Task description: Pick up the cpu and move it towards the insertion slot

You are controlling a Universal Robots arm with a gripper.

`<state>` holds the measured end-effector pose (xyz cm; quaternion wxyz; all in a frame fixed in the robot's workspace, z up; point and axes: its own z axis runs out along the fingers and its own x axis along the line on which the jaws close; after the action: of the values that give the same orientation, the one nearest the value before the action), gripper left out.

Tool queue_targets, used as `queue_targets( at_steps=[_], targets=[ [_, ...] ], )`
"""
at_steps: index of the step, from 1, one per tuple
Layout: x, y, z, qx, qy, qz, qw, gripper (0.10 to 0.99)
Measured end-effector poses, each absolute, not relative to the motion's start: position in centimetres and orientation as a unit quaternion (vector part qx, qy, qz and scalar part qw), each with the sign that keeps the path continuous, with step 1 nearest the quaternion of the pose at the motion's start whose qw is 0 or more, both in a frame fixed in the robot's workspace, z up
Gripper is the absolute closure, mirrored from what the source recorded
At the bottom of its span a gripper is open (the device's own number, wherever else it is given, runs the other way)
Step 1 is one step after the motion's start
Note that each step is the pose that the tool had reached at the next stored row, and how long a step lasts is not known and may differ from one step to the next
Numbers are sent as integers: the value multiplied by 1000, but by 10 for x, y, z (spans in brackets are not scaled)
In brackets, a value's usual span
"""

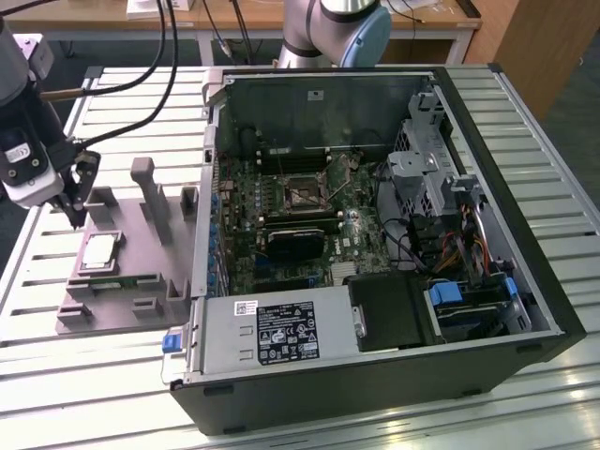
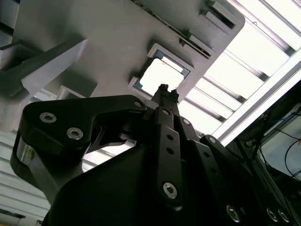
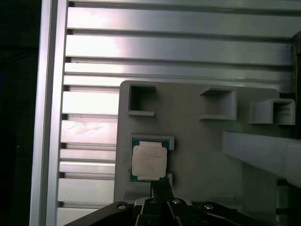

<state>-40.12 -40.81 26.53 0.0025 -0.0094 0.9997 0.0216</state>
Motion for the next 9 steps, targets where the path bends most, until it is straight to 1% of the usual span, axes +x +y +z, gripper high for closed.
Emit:
queue_targets(
  at_steps=[9],
  targets=[
    [-401, -408, 251, -2, 1000, 23, 3, 984]
  ],
)
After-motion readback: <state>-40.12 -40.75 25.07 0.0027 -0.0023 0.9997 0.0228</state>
